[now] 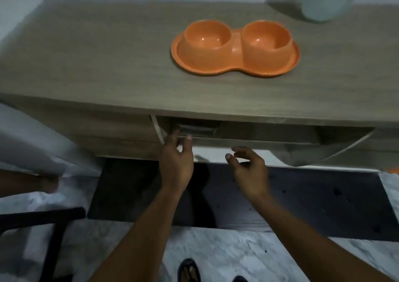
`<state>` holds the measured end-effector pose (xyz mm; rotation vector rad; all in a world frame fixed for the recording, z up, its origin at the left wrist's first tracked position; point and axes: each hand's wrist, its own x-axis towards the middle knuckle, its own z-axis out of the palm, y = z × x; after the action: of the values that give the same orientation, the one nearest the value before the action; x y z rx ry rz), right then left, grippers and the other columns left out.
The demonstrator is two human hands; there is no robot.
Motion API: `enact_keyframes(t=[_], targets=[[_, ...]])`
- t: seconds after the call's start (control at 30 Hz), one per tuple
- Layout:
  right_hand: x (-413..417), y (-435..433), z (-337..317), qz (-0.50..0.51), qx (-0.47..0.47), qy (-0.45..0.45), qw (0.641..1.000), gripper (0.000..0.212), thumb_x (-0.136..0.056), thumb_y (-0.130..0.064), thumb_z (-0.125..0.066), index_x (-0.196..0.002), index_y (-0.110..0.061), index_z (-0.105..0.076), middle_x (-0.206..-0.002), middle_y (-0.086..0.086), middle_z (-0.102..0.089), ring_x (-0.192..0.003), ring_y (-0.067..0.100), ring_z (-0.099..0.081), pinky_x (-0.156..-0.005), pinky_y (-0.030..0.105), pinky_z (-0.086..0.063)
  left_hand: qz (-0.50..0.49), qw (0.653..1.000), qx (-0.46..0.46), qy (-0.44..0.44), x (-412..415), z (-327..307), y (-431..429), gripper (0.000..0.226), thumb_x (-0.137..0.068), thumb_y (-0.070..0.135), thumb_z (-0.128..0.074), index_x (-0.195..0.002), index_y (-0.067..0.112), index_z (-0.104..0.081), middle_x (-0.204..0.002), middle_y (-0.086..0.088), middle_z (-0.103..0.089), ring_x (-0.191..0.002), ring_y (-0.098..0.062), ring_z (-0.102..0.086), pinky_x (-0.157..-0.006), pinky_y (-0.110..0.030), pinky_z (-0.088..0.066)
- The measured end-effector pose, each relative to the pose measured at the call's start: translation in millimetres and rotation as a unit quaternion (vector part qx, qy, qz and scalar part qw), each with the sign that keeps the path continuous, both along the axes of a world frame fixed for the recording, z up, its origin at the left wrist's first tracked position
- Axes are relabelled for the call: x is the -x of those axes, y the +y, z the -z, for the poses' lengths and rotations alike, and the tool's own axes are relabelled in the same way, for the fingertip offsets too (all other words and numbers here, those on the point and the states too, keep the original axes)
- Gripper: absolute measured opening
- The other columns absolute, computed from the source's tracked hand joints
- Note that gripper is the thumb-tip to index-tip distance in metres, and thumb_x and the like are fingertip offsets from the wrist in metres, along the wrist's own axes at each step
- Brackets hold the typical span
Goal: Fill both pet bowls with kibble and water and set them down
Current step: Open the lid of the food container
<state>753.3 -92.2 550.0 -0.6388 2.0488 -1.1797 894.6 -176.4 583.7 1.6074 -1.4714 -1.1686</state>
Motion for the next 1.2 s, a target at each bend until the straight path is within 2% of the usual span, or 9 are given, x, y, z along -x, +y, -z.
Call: enact_keyframes(t=[0.07,0.23,0.3,0.43,0.6,0.73,0.97,1.1,1.2], targets=[[-3.3,-24.5,24.9,-0.013,0.010,0.009,1.000,0.031,-0.091,-0.031,-0.076,-0.120,-0.025,-0.071,-0.113,-0.013,-0.069,-0.095,0.016,-0.069,-0.082,0.034,-0.055,-0.038,0.998,-0.025,0.052,11.9,23.8,-18.7,0.040,-0.101,0.029,-0.053,-0.134,0.007,-0.052,-0.110,0.011,-0.055,-0.108,-0.007,-0.052,-0.076,-0.006,-0.034],[-9.9,-73.8,70.3,-0.016,0.073,-0.018,0.997,0.070,-0.091,-0.028,-0.075,-0.154,-0.022,-0.044,-0.142,0.000,-0.061,-0.130,0.017,-0.056,-0.112,0.033,-0.044,-0.108,0.987,-0.077,0.088,19.5,80.3,-64.3,0.038,-0.101,0.027,-0.045,-0.133,0.007,-0.051,-0.120,-0.007,-0.058,-0.099,-0.023,-0.052,-0.083,-0.028,-0.036],[-10.4,-89.3,79.5,-0.022,0.080,-0.059,0.995,0.077,-0.091,-0.025,-0.076,-0.157,-0.020,-0.038,-0.142,0.001,-0.060,-0.132,0.016,-0.055,-0.111,0.027,-0.041,-0.113,0.984,-0.089,0.103,20.1,91.2,-74.6,0.040,-0.101,0.021,-0.044,-0.136,0.003,-0.049,-0.125,-0.012,-0.058,-0.106,-0.028,-0.054,-0.086,-0.030,-0.039],[-9.7,-101.2,81.9,-0.012,0.065,-0.106,0.992,0.048,-0.093,-0.022,-0.073,-0.138,-0.009,-0.062,-0.127,0.006,-0.070,-0.120,0.021,-0.063,-0.088,0.019,-0.046,-0.096,0.983,-0.101,0.120,19.1,96.5,-78.0,0.031,-0.102,0.019,-0.044,-0.126,0.002,-0.053,-0.110,-0.010,-0.062,-0.092,-0.022,-0.055,-0.076,-0.020,-0.039],[-22.2,-72.3,70.4,0.002,0.077,-0.125,0.989,0.040,-0.095,-0.018,-0.070,-0.134,-0.010,-0.064,-0.125,-0.005,-0.067,-0.128,0.024,-0.060,-0.101,0.024,-0.043,-0.097,0.978,-0.111,0.149,8.3,79.3,-56.8,0.040,-0.100,0.022,-0.051,-0.132,-0.002,-0.051,-0.126,-0.014,-0.060,-0.117,-0.031,-0.056,-0.100,-0.031,-0.042],[-36.1,-32.5,27.6,0.039,0.118,-0.164,0.979,0.034,-0.098,-0.016,-0.065,-0.132,-0.016,-0.069,-0.124,-0.008,-0.073,-0.116,0.001,-0.064,-0.096,0.013,-0.047,-0.083,0.970,-0.085,0.211,-6.7,46.7,-14.4,0.025,-0.095,0.011,-0.055,-0.117,0.008,-0.066,-0.107,-0.007,-0.071,-0.100,-0.019,-0.065,-0.086,-0.027,-0.050],[-50.9,46.3,-74.8,0.128,0.119,-0.141,0.975,0.020,-0.100,-0.024,-0.064,-0.088,-0.011,-0.073,-0.066,-0.018,-0.063,-0.066,-0.003,-0.055,-0.075,0.024,-0.046,-0.082,0.973,-0.141,0.165,-45.4,-48.6,68.9,0.010,-0.084,0.018,-0.070,-0.093,0.022,-0.069,-0.092,0.005,-0.074,-0.088,-0.009,-0.066,-0.080,-0.027,-0.048],[-54.1,60.0,-147.5,0.132,0.125,-0.160,0.970,0.022,-0.096,-0.017,-0.068,-0.115,-0.008,-0.075,-0.101,-0.001,-0.077,-0.092,0.009,-0.069,-0.086,0.024,-0.054,-0.071,0.980,-0.113,0.147,-66.0,-114.5,86.8,0.019,-0.074,0.040,-0.075,-0.074,0.025,-0.064,-0.079,0.000,-0.071,-0.078,-0.015,-0.064,-0.074,-0.035,-0.050],[-56.9,53.6,-197.9,0.070,0.138,-0.139,0.978,0.028,-0.096,-0.015,-0.068,-0.122,-0.008,-0.073,-0.112,0.001,-0.076,-0.099,0.007,-0.069,-0.085,0.015,-0.052,-0.080,0.977,-0.101,0.173,-78.0,-165.6,76.5,0.021,-0.084,0.031,-0.075,-0.075,0.019,-0.060,-0.075,-0.005,-0.067,-0.071,-0.017,-0.062,-0.067,-0.029,-0.054]])
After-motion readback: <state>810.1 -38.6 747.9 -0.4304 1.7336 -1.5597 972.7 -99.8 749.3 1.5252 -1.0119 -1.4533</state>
